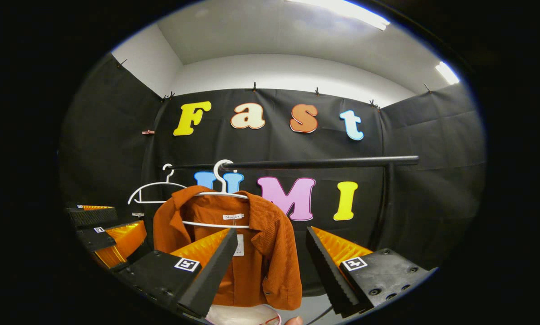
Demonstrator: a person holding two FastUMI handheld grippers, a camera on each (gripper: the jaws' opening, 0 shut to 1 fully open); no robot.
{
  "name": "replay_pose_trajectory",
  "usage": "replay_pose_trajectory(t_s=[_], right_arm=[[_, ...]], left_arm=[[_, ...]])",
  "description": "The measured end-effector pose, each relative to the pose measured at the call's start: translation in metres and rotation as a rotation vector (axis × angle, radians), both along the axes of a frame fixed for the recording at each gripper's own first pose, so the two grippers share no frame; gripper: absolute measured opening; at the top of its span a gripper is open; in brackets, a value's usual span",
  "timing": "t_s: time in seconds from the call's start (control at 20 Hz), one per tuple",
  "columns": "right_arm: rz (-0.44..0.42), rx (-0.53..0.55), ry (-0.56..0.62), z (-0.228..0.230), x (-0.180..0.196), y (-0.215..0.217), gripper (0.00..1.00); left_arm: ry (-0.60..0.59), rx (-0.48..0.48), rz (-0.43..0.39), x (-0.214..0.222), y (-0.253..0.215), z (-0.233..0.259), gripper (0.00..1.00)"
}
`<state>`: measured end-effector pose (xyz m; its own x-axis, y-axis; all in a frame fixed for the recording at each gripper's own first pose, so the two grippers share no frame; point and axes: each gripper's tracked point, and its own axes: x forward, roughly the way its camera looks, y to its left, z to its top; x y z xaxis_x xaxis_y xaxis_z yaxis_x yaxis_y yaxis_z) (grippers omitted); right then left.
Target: Grasp the clothes on the hanger with both hands and then place them into the laundry hamper below.
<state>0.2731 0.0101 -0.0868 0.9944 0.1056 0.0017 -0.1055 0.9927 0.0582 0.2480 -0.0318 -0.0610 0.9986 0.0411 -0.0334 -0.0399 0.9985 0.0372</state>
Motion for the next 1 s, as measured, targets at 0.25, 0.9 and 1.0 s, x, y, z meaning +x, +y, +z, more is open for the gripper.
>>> replay_pose_trajectory(t_s=[0.25, 0.9, 1.0], right_arm=[[0.043, 0.022, 0.044, -0.038, 0.062, 0.005, 0.98], [0.149, 0.029, 0.12, -0.113, 0.156, 0.042, 0.98], [0.126, 0.011, 0.12, -0.119, 0.169, 0.043, 0.98]], left_arm=[[0.017, 0.021, 0.04, 0.075, -0.003, -0.029, 0.98], [0.073, 0.054, 0.158, 0.153, 0.022, -0.07, 0.92], [0.096, 0.06, 0.167, 0.157, 0.026, -0.074, 0.68]])
